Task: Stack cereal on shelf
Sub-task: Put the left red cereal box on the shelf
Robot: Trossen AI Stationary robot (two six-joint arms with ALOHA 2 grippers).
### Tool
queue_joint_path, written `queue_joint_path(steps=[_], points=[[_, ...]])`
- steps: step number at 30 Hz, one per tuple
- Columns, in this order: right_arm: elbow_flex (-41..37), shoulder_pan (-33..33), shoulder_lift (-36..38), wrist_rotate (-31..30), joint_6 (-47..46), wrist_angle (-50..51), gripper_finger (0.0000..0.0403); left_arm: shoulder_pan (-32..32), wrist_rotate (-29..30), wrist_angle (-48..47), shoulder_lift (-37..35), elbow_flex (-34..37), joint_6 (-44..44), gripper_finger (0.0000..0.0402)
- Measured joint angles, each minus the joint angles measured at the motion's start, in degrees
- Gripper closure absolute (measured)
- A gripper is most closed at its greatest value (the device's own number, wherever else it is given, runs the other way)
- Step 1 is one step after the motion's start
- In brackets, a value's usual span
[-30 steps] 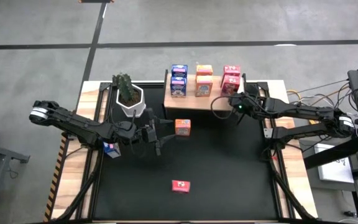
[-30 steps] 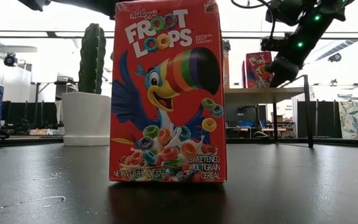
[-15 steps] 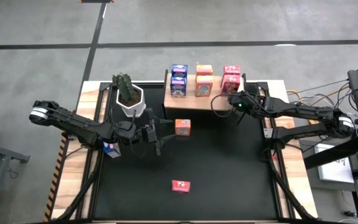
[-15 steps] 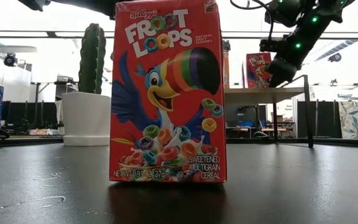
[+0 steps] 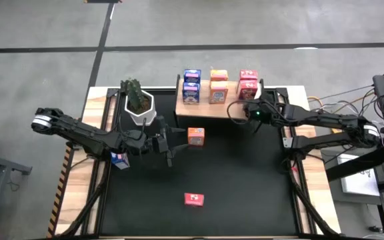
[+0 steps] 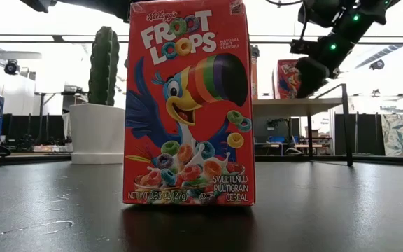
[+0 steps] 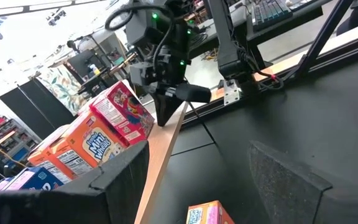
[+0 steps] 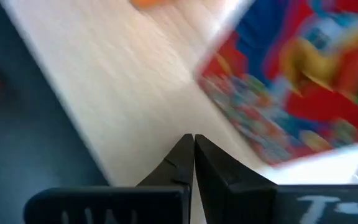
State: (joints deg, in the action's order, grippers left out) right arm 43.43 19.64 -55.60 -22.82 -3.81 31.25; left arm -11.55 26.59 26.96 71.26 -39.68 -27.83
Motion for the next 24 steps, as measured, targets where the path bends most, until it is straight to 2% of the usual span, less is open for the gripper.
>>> queue_joint_path(steps=[4,7,12,24], points=[[-1.54,-0.67,-0.11,0.63,1.12,-7.16,0.0394,0.00,-0.02,0.02,0.00,0.00,0.00,0.0146],[-2.86,-0.61,-0.09,-1.13,2.21,-11.49,0.0394,0.00,-0.02,0.02,0.00,0.00,0.00,0.0146],[-3.21,-0.50,-0.09,-6.96,2.37,-12.60,0.0394,0.01,-0.02,0.02,0.00,0.00,0.00,0.0146],[-3.21,-0.50,-0.09,-7.24,1.88,-13.93,0.0394,0.02,-0.02,0.02,0.00,0.00,-0.07,0.0146]])
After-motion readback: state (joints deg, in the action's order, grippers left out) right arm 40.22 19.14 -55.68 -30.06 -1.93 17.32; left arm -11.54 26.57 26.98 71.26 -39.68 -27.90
